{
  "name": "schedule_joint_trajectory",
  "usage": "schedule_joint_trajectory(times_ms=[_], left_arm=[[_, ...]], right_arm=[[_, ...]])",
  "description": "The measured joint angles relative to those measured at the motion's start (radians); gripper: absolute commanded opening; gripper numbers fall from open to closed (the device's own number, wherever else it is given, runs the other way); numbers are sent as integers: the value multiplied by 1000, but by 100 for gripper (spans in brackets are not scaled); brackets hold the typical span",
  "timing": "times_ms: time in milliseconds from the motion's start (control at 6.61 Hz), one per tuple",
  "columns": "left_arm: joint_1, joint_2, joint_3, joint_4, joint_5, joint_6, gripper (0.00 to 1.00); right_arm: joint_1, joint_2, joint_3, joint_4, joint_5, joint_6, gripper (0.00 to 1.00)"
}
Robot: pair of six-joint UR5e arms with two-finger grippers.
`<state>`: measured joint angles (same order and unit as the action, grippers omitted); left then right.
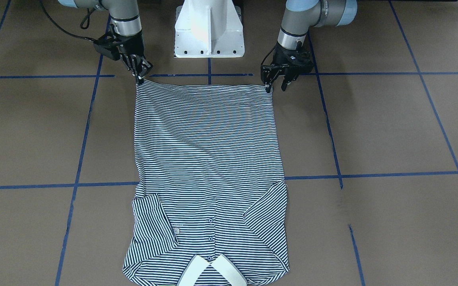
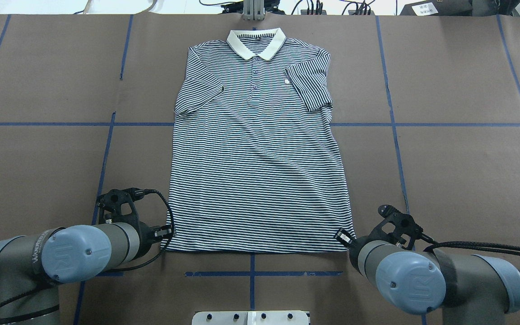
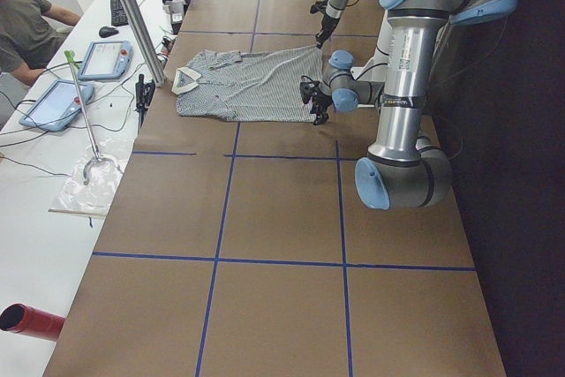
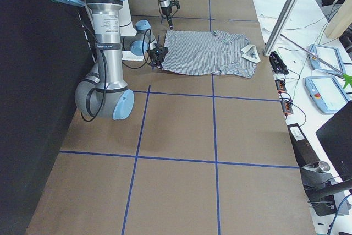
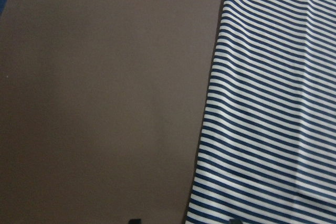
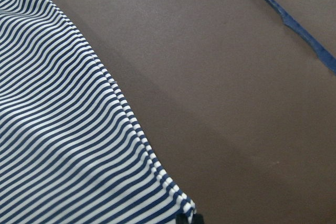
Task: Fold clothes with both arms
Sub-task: 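Grasp the two hem corners with the left and right grippers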
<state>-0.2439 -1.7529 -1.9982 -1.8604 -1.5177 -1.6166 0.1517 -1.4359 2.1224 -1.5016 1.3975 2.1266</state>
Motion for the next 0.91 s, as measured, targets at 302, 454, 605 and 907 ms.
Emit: schedule_joint_trajectory(times_ms=[302, 454, 605, 907], left_arm=[[23, -13, 8, 2, -2, 1, 60], [31, -19, 14, 3, -2, 3, 56], [34, -22, 19, 3, -2, 6, 49], [35, -23, 30, 3, -3, 9, 0]], right_arm=[[1, -1, 1, 0, 0, -1, 0], [1, -1, 1, 0, 0, -2, 0], [1, -1, 1, 0, 0, -2, 0], [2, -1, 3, 0, 0, -3, 0]])
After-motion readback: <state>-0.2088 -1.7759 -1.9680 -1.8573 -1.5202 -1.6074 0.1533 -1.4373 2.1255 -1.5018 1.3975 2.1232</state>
